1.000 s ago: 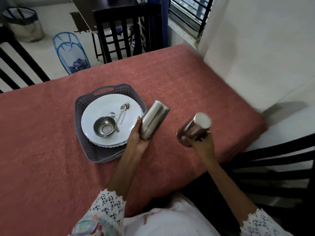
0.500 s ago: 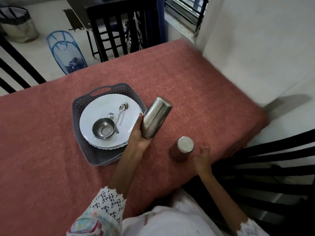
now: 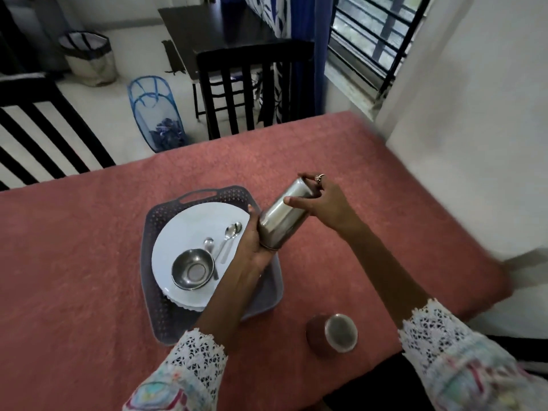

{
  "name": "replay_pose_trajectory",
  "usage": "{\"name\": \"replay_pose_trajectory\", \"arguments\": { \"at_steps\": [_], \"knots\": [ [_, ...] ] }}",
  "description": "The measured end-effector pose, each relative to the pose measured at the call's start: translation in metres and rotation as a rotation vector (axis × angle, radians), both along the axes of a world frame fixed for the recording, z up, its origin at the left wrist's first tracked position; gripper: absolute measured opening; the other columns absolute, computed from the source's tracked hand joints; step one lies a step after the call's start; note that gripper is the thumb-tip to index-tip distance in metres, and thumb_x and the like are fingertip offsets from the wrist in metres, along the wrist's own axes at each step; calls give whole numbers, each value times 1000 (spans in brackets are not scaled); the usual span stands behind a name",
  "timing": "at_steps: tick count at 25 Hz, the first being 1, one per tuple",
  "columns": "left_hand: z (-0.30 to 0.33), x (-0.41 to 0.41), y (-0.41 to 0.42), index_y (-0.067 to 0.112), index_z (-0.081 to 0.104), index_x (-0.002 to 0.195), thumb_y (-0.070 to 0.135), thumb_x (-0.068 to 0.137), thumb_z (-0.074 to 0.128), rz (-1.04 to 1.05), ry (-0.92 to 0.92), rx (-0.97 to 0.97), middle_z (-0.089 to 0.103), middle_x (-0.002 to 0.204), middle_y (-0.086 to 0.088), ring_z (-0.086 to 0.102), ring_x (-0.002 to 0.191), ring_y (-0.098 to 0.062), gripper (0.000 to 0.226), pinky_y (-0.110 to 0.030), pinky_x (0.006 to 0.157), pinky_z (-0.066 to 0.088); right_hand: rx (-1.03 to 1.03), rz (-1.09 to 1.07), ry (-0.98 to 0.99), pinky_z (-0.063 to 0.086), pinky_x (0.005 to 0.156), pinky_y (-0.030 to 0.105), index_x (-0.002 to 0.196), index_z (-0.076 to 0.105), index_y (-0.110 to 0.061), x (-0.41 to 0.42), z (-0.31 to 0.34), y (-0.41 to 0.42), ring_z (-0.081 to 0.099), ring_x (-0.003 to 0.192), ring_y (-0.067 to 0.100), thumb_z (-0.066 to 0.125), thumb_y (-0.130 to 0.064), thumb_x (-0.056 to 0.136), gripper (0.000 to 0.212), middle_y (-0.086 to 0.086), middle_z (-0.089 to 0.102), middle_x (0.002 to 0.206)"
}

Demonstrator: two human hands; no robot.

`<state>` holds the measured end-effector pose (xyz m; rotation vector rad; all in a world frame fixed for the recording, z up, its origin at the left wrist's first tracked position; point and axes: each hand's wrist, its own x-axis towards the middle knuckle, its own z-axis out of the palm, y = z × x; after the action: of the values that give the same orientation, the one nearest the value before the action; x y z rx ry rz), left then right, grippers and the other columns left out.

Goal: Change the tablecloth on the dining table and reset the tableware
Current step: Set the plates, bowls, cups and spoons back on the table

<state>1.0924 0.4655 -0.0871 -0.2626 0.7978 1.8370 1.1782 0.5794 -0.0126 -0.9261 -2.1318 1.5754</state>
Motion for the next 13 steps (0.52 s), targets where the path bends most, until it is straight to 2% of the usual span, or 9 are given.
{"name": "replay_pose_trajectory", "arguments": {
  "at_steps": [2,5,9,11,13],
  "knots": [
    [3,-24,11,2,59,115,54,94,36,43,-16,-32,69,102,-18,66,92,-26,60,-36,87,51,1,-9,37,52,94,40,126,56,-11,-27,3,20,60,105,16,84,-20,66,66,0,60,114],
    [-1,-69,24,2,62,98,38,96,45,153,-68,-91,72,79,-16,70,67,-25,40,-34,67,58,-34,-120,128,53,92,45,126,57,-11,-76,4,59,62,107,20,84,-28,64,69,5,63,118],
    [-13,-134,32,3,60,95,37,96,44,333,-99,-145,72,70,-15,70,57,-24,37,-33,54,57,-125,-329,285,54,91,42,124,56,-10,-165,-6,105,63,103,23,82,-25,69,63,7,63,113],
    [-18,-165,32,4,58,91,38,97,42,402,-97,-176,70,62,-14,68,50,-22,38,-29,46,56,12,-375,222,51,93,33,127,53,-10,-213,-22,119,60,106,22,81,-29,70,66,10,60,118],
    [-20,-195,31,6,57,85,40,97,42,440,-61,-271,67,53,-11,64,41,-19,40,-22,39,51,250,-283,27,45,91,31,126,51,-11,-256,-49,125,55,110,25,79,-30,71,64,12,53,122]
  ]
}}
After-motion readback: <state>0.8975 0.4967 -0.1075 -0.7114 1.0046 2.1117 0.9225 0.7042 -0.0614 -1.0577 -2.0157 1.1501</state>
